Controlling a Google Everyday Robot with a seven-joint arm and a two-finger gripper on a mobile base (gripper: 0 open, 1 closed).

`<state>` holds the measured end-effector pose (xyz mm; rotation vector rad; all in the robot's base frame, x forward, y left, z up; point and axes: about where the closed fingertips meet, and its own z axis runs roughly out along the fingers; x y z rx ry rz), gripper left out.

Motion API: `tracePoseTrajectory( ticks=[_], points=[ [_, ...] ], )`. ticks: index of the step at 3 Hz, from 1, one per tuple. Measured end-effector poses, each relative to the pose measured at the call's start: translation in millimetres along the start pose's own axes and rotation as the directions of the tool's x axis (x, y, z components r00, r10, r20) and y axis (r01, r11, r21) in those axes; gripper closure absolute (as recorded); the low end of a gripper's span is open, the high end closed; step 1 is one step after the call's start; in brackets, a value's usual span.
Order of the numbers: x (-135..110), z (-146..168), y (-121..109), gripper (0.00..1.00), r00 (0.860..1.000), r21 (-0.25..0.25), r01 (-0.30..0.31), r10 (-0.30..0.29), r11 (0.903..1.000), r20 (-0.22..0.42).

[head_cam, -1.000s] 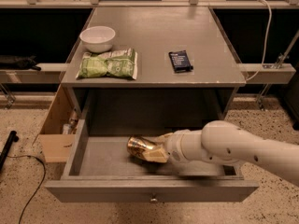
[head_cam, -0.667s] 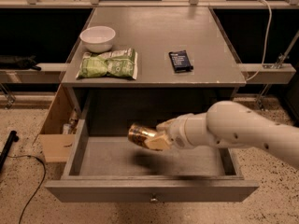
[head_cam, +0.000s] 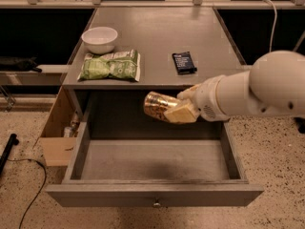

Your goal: Pick orange can from top drawer and place on counter

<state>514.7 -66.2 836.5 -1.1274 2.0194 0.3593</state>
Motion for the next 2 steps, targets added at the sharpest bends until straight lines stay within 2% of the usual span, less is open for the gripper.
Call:
tracePoseTrajectory(
  ticks=[1, 2],
  points=[
    [-8.4, -10.4, -3.0, 1.0, 1.0, 0.008, 0.011, -0.011, 0.9999, 0.005],
    [-4.8, -9.2, 4.8, 1.0, 1.0, -0.004, 0.025, -0.025, 0.9997, -0.006]
  ],
)
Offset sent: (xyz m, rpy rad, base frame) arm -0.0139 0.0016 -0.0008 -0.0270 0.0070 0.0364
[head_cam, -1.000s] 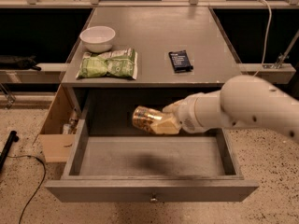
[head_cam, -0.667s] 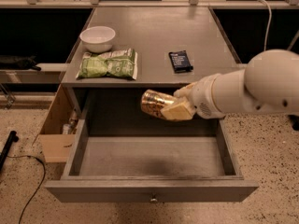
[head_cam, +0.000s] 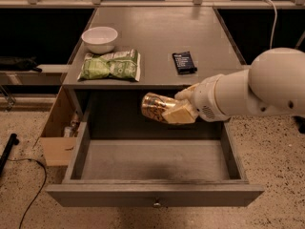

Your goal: Pick orange can from top drawer and place on counter

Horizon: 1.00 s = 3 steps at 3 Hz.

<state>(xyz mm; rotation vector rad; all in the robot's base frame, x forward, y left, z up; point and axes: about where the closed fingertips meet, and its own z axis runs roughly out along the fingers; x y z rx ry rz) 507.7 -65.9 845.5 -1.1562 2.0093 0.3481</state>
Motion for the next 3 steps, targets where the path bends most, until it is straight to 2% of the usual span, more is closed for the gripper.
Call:
tracePoseTrajectory(
  ticks=[1, 2, 3],
  points=[
    [17, 4, 1, 1.0, 0.999, -0.014, 0.02, -0.021, 0.9997, -0.029],
    [15, 6, -5, 1.0, 0.999, -0.015, 0.045, -0.045, 0.9989, -0.028],
    [3, 10, -14, 1.0, 0.997, -0.028, 0.073, -0.074, 0.9969, -0.026]
  ],
)
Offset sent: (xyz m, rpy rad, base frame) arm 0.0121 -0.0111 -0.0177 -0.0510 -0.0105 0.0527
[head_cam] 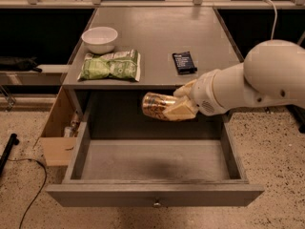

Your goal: Pick orange can from top drawer and place on counter

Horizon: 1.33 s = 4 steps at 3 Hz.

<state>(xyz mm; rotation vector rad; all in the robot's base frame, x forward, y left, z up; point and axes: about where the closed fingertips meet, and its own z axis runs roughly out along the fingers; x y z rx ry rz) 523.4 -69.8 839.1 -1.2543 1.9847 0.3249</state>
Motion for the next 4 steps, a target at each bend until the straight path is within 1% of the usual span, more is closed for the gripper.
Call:
tracePoseTrajectory(
  ticks=[1, 2, 3, 4],
  points=[
    [-14, -1, -30, 1.0, 1.0, -0.02, -0.002, 0.002, 0.9998, -0.009],
    [-57, -26, -92, 1.0, 1.0, 0.017, 0.006, -0.006, 0.9998, -0.006],
    [-73, -39, -98, 1.0, 0.999, 0.045, 0.021, -0.023, 0.9988, 0.025],
    [-68, -32, -87, 1.0, 0.999, 0.019, 0.041, -0.041, 0.999, 0.004]
  ],
)
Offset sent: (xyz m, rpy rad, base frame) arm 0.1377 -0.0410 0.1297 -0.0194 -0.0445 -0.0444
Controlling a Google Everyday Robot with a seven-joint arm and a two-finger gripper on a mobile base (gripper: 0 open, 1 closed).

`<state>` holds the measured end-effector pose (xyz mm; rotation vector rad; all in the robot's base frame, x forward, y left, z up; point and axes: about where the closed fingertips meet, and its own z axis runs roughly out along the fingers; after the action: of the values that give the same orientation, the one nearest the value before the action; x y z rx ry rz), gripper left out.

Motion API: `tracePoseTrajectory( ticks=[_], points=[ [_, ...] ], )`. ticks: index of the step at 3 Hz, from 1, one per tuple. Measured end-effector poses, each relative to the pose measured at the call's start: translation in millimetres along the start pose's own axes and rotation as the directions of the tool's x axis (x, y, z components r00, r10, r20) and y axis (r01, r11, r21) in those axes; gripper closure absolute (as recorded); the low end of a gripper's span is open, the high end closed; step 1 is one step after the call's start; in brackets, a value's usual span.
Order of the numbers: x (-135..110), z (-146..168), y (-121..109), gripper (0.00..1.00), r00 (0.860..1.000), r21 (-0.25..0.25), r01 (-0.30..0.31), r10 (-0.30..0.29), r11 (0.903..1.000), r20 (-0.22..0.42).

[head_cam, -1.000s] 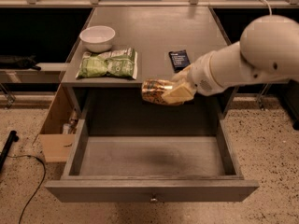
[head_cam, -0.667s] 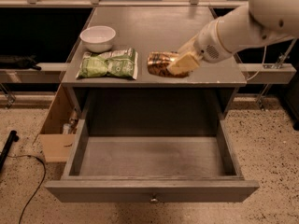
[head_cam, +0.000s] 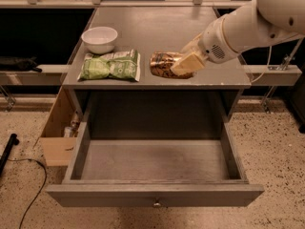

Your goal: Pick orange can from top drawer and place on counter

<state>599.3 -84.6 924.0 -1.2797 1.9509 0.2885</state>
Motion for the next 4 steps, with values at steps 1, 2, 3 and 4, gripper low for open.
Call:
tracePoseTrajectory(
  ticks=[1, 2, 3, 4],
  points=[
    [0, 3, 6, 1.0, 0.999, -0.014, 0.03, -0.031, 0.9994, -0.016],
    [-4, -7, -9, 1.0, 0.998, 0.013, 0.055, -0.055, 0.9984, -0.037],
    [-10, -17, -39, 1.0, 0.996, 0.051, 0.066, -0.063, 0.9965, -0.067],
    [-16, -28, -72, 1.0, 0.994, 0.092, 0.073, -0.065, 0.9931, -0.089]
  ],
)
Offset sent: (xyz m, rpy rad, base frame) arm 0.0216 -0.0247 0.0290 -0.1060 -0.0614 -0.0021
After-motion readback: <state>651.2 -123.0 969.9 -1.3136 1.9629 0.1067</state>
